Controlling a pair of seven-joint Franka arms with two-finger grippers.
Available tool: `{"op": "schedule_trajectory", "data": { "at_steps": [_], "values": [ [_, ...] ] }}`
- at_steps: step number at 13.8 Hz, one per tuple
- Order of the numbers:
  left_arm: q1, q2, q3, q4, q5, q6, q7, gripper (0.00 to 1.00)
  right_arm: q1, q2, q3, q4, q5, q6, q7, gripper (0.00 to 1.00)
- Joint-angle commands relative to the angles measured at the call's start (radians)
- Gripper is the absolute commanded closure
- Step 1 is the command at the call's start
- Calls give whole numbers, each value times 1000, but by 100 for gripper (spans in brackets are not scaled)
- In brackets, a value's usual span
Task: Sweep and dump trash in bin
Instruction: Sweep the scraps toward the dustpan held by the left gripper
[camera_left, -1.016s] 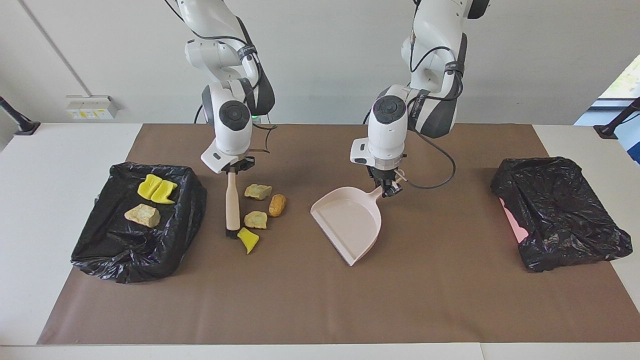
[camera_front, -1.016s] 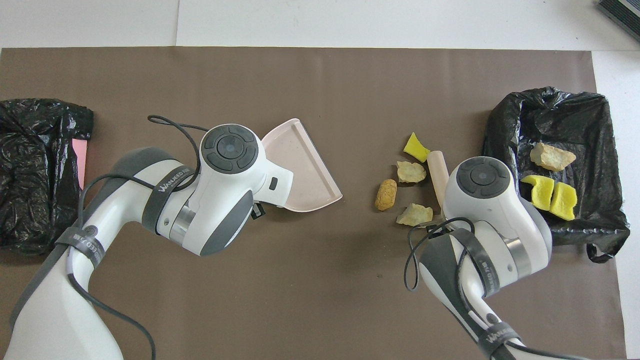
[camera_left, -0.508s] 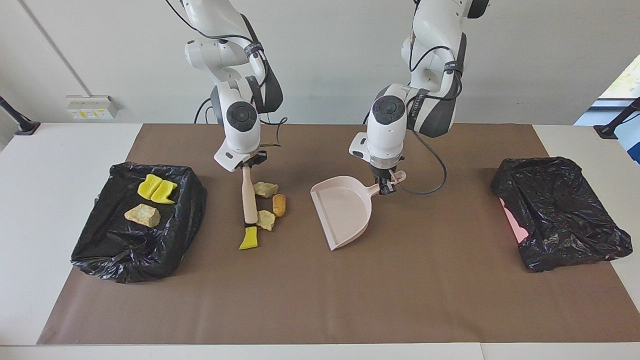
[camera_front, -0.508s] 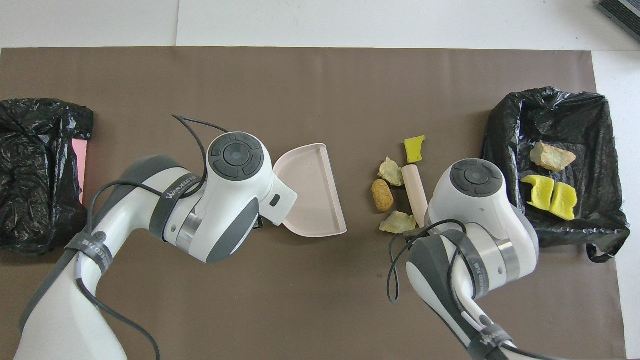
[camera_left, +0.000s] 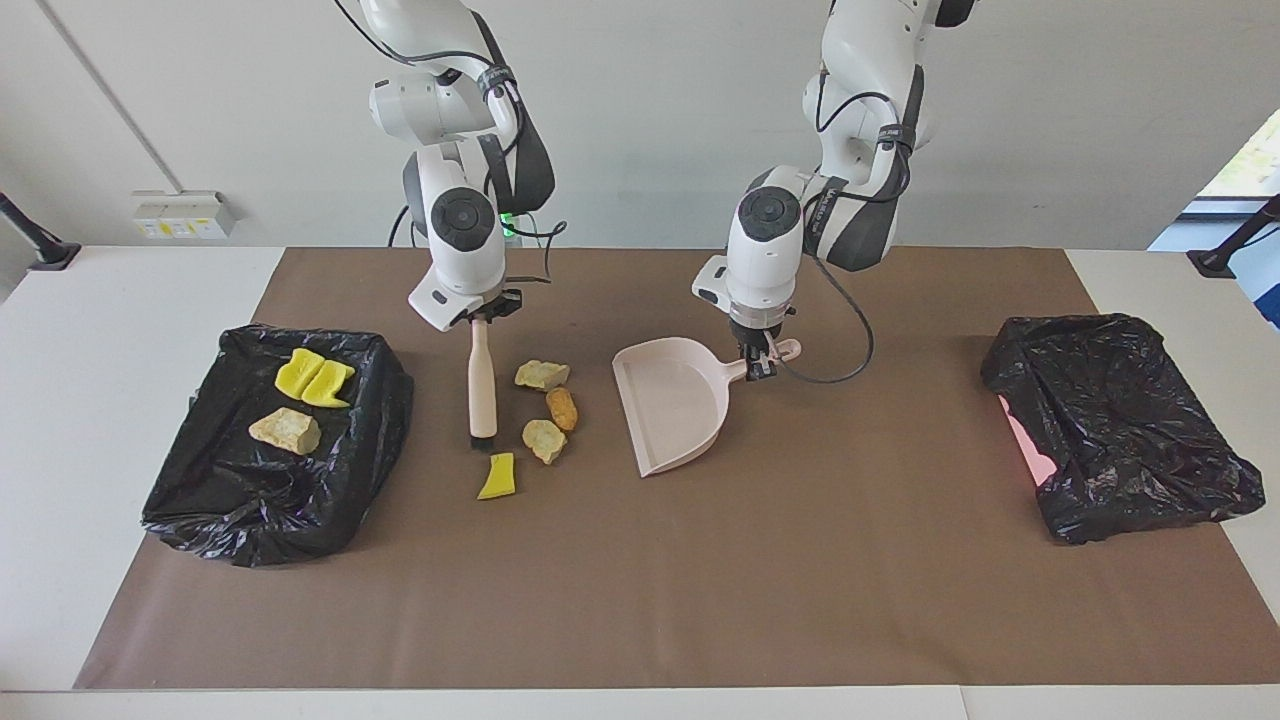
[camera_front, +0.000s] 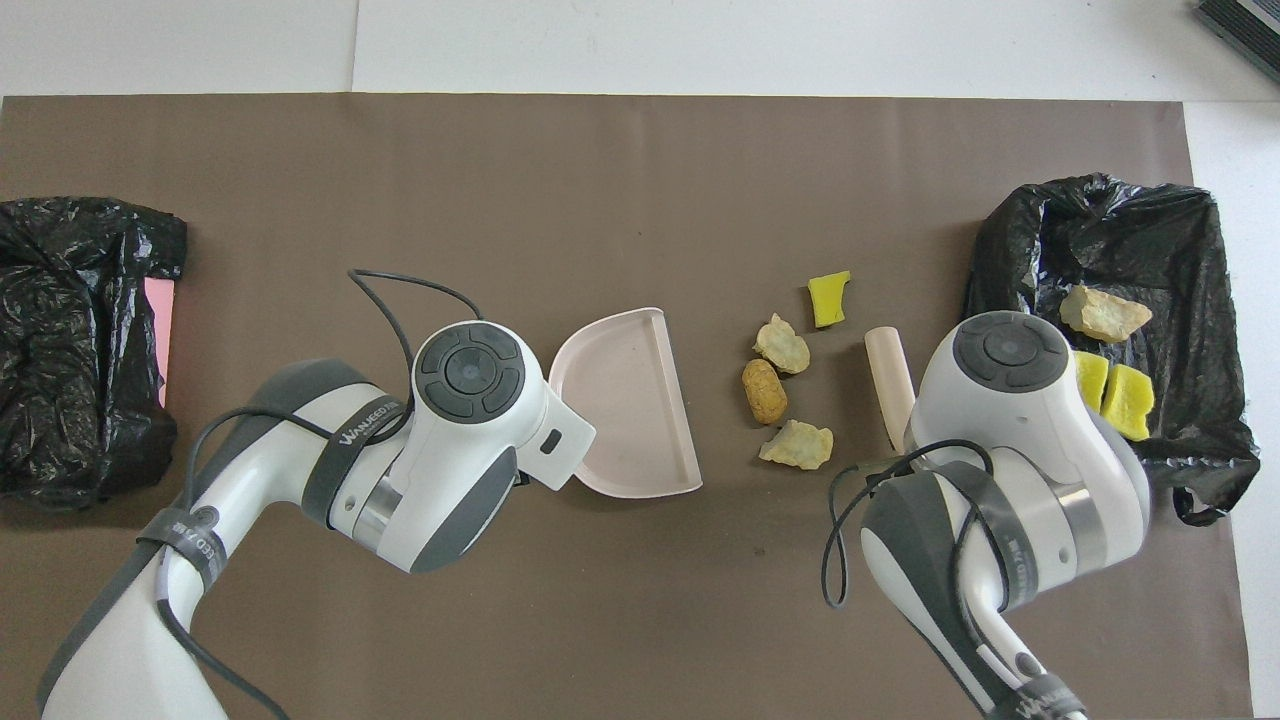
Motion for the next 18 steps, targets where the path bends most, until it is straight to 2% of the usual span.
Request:
{"op": "schedule_trajectory", "data": {
  "at_steps": [1,5,7,10,13,15,17,18],
  "values": [
    [-21,-38,15,-52,-13,25,19,100,36,13,11,-34,0,43,7,100],
    [-21,-48,15,-70,-13,23,11,100,63,53,11,-21,157,98,-74,100],
    [-21,-55,15,-75,-13,17,-6,100,134,88,11,-18,223,164,-80,100],
    [-19,-61,15,-87,-13,17,-6,100,210,123,13,36,383,219,-77,100],
    [-12,-61,15,-93,-13,22,-7,100,280,125,11,48,600,294,-79,100],
    [-7,-61,15,-95,-13,19,-11,100,272,111,10,100,621,241,-71,100],
    [-6,-61,17,-95,-13,17,-33,100,217,87,-5,171,584,83,-71,100],
    [-6,-61,15,-95,-13,16,-73,100,179,79,-4,203,516,23,-69,100]
  ]
}}
